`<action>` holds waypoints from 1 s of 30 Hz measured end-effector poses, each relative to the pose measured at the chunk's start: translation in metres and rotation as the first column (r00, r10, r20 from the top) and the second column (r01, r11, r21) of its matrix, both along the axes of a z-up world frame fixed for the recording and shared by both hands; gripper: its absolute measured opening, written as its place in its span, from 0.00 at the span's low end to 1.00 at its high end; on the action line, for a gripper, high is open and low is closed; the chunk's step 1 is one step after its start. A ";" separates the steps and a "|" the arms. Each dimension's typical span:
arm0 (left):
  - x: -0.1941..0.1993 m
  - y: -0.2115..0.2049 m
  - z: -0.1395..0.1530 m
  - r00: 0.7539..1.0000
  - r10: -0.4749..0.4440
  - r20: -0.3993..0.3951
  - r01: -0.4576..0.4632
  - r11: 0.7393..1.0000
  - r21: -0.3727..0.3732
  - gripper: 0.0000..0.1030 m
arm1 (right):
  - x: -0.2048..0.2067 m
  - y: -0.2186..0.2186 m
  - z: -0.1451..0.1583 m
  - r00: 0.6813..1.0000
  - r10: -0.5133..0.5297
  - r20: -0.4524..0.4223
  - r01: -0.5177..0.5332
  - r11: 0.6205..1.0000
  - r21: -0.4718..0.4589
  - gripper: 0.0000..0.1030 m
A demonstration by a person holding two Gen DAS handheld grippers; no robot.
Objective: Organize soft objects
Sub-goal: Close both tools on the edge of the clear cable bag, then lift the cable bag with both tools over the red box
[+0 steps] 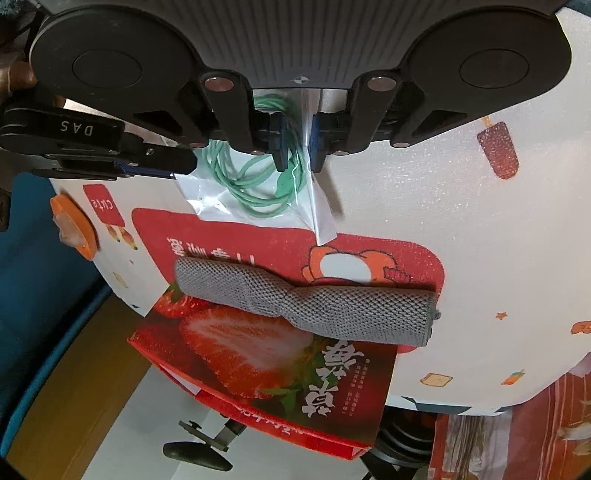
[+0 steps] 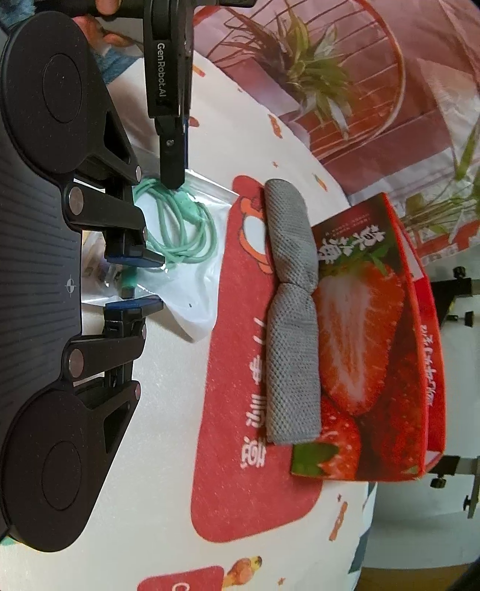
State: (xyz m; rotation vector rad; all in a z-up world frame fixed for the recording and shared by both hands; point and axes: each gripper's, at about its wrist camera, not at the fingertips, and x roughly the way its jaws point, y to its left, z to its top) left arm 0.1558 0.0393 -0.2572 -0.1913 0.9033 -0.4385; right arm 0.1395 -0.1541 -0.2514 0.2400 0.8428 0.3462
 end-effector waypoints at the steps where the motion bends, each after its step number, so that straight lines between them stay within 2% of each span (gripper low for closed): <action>1: 0.000 0.000 0.001 1.000 0.000 0.003 0.000 1.000 -0.003 0.12 | -0.001 -0.002 0.002 1.000 -0.003 0.009 0.003 1.000 0.005 0.14; 4: -0.001 0.000 0.004 1.000 -0.011 0.019 0.012 1.000 -0.017 0.12 | -0.002 -0.005 0.007 0.999 -0.011 0.031 0.011 1.000 0.001 0.13; 13: 0.007 0.000 -0.006 1.000 -0.002 -0.018 0.002 0.999 -0.032 0.12 | -0.003 -0.004 0.003 1.000 0.001 0.030 -0.001 1.000 -0.021 0.11; 18: 0.012 -0.002 -0.010 1.000 0.002 -0.009 -0.003 1.000 -0.029 0.27 | -0.003 -0.003 -0.003 1.000 0.006 0.030 -0.005 0.999 -0.035 0.11; 23: 0.020 -0.006 -0.011 1.000 -0.008 0.001 0.008 0.999 -0.031 0.28 | -0.003 -0.004 -0.009 1.000 0.007 0.025 -0.006 0.999 -0.034 0.11; 30: 0.021 -0.010 -0.011 1.000 -0.022 -0.022 0.020 0.996 -0.091 0.29 | -0.004 -0.005 -0.010 1.000 -0.004 0.026 0.005 1.000 -0.021 0.09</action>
